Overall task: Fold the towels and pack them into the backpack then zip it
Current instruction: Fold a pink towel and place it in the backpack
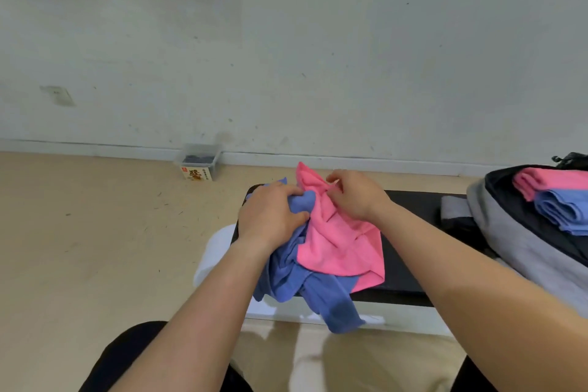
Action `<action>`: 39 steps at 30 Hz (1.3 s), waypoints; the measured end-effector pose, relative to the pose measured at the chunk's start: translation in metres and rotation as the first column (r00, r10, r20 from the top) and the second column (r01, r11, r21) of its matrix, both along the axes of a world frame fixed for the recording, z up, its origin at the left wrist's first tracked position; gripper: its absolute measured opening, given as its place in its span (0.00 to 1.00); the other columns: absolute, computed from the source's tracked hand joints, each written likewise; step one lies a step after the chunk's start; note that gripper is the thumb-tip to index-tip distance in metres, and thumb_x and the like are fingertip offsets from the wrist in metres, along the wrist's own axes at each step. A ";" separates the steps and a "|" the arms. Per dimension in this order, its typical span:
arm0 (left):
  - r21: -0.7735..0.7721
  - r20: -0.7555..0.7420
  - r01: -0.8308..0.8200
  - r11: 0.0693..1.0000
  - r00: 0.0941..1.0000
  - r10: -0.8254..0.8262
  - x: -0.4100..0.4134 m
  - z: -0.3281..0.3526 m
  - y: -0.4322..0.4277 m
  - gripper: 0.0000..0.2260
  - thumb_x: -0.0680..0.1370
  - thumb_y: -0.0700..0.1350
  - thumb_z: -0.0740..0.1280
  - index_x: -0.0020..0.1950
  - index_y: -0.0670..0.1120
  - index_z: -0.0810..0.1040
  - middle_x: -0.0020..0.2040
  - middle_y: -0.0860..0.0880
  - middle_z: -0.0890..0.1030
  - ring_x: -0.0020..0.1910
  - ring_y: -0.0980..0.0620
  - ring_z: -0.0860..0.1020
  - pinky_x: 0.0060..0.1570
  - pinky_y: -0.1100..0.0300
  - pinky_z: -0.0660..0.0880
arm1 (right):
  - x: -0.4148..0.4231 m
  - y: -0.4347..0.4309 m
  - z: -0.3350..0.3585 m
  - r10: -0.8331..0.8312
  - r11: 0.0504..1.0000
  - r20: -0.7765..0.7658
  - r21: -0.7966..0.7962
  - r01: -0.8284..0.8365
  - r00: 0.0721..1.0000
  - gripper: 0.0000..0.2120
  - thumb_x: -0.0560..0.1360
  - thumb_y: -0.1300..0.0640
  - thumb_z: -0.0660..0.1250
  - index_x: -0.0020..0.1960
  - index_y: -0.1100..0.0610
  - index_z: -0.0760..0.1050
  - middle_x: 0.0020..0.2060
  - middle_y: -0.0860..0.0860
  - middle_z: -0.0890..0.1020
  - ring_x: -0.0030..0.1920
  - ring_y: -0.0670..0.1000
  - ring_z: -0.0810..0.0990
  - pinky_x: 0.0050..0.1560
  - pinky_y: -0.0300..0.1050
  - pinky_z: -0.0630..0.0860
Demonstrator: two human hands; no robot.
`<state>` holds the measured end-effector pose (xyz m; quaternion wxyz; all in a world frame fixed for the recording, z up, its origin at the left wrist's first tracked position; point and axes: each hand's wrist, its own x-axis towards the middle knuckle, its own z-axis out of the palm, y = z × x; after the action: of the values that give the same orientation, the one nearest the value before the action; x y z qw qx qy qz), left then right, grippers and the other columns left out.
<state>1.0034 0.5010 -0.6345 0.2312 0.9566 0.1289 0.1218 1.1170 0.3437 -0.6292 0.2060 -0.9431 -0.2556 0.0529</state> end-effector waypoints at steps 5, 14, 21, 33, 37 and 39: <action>-0.042 -0.003 -0.014 0.999 1.000 0.014 0.003 0.000 0.000 0.16 0.69 0.54 0.72 0.57 0.61 0.81 0.52 0.56 0.83 0.55 0.51 0.78 0.42 0.60 0.70 | 0.005 -0.011 0.031 -0.040 0.965 0.036 0.259 0.029 0.999 0.08 0.78 0.59 0.63 0.48 0.55 0.81 0.41 0.53 0.85 0.45 0.54 0.81 0.45 0.45 0.74; -0.085 -0.148 0.007 0.996 0.989 -0.020 -0.004 0.023 -0.007 0.17 0.72 0.56 0.69 0.61 0.58 0.80 0.56 0.54 0.83 0.56 0.49 0.80 0.50 0.56 0.76 | -0.015 -0.048 0.148 -0.102 0.873 0.159 0.488 0.012 0.982 0.07 0.78 0.58 0.61 0.47 0.52 0.78 0.37 0.43 0.80 0.39 0.44 0.77 0.38 0.35 0.70; -0.307 0.167 0.110 0.945 0.984 -0.060 0.002 0.108 -0.043 0.21 0.78 0.54 0.67 0.69 0.49 0.75 0.62 0.53 0.81 0.60 0.53 0.78 0.62 0.57 0.72 | -0.039 -0.070 0.204 -0.086 0.851 0.246 0.522 -0.058 0.965 0.08 0.79 0.58 0.62 0.49 0.55 0.80 0.38 0.48 0.81 0.38 0.46 0.77 0.36 0.34 0.71; -0.134 -0.426 -0.064 0.989 0.904 0.001 -0.021 0.054 -0.008 0.34 0.71 0.52 0.74 0.75 0.50 0.68 0.69 0.49 0.75 0.63 0.47 0.76 0.60 0.58 0.73 | -0.033 -0.087 0.139 -0.130 0.928 0.088 0.361 0.090 0.988 0.09 0.78 0.57 0.61 0.50 0.54 0.80 0.37 0.50 0.82 0.37 0.46 0.77 0.34 0.37 0.69; -0.131 -0.254 -0.042 0.990 0.967 0.007 -0.018 0.040 -0.008 0.27 0.70 0.47 0.74 0.68 0.53 0.75 0.62 0.51 0.80 0.53 0.49 0.78 0.49 0.60 0.73 | -0.035 -0.065 0.081 -0.091 0.946 0.014 0.312 0.082 0.996 0.08 0.78 0.57 0.64 0.50 0.54 0.81 0.36 0.49 0.81 0.40 0.50 0.77 0.39 0.40 0.67; -0.089 -0.208 -0.025 0.996 0.978 0.006 -0.017 0.037 -0.010 0.20 0.69 0.47 0.71 0.62 0.53 0.78 0.59 0.52 0.82 0.48 0.50 0.78 0.47 0.59 0.74 | -0.036 -0.053 0.056 -0.086 0.956 -0.019 0.280 0.088 0.996 0.07 0.78 0.57 0.64 0.50 0.54 0.81 0.33 0.46 0.79 0.40 0.51 0.76 0.40 0.41 0.66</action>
<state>0.9866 0.4906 -0.5972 0.2588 0.9515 0.1652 0.0172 1.0812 0.2904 -0.5733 0.3402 -0.9146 -0.2181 0.0100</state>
